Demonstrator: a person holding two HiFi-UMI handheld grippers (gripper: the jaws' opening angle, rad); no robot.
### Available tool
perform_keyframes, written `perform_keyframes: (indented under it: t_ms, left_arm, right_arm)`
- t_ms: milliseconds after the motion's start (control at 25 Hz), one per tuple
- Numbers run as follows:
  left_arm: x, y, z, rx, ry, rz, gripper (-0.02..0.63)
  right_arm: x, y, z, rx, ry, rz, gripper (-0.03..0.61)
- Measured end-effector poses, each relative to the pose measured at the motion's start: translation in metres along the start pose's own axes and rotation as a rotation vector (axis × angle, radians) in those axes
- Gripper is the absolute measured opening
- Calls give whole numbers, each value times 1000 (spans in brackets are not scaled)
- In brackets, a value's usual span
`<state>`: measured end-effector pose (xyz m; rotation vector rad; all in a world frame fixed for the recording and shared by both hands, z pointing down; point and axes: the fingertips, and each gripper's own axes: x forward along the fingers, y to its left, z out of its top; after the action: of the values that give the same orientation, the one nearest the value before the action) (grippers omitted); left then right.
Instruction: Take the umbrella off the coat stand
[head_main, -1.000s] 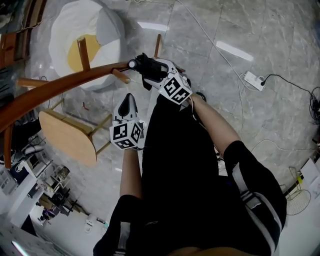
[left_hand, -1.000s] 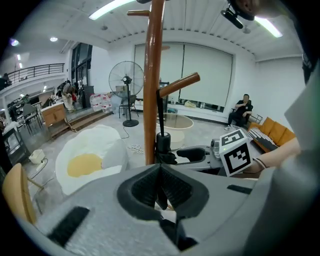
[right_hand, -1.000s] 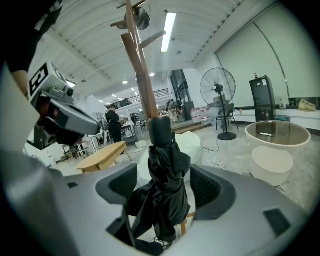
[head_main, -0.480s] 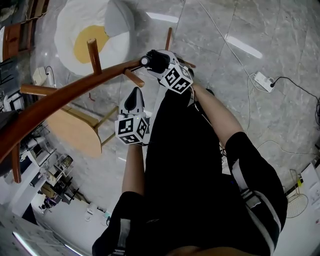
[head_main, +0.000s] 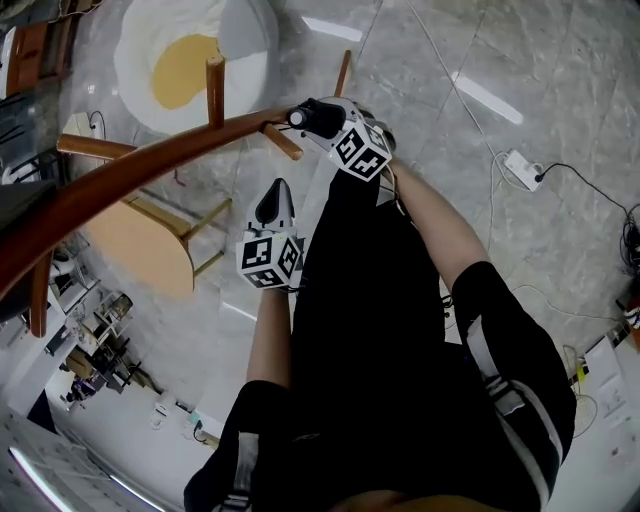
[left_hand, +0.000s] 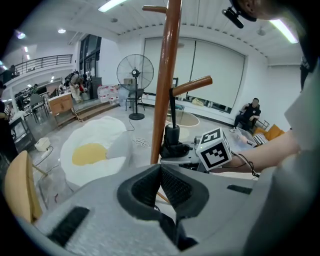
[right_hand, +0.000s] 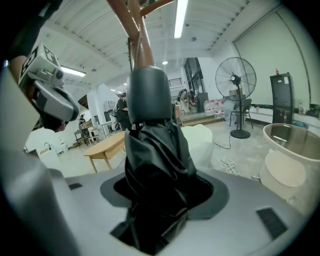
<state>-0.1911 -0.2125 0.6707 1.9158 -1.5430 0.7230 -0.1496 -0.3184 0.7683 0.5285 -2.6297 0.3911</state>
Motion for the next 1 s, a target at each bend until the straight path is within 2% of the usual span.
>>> perform_keyframes:
  t_ms: [200, 320, 560, 1000]
  left_arm:
    - [-13, -9, 1, -34, -6, 11, -2]
    - [-21, -10, 4, -59, -18, 26, -2]
    - [-31, -13, 22, -66, -46, 28, -2]
    - [-31, -17, 33, -89, -79, 22, -2]
  right_arm:
    - [-13, -2, 17, 35, -1, -41, 253]
    - [-20, 2, 21, 48, 19, -38, 250]
    - [-34, 1, 25, 59, 70, -54, 247]
    - [-43, 7, 58, 74, 24, -42, 244]
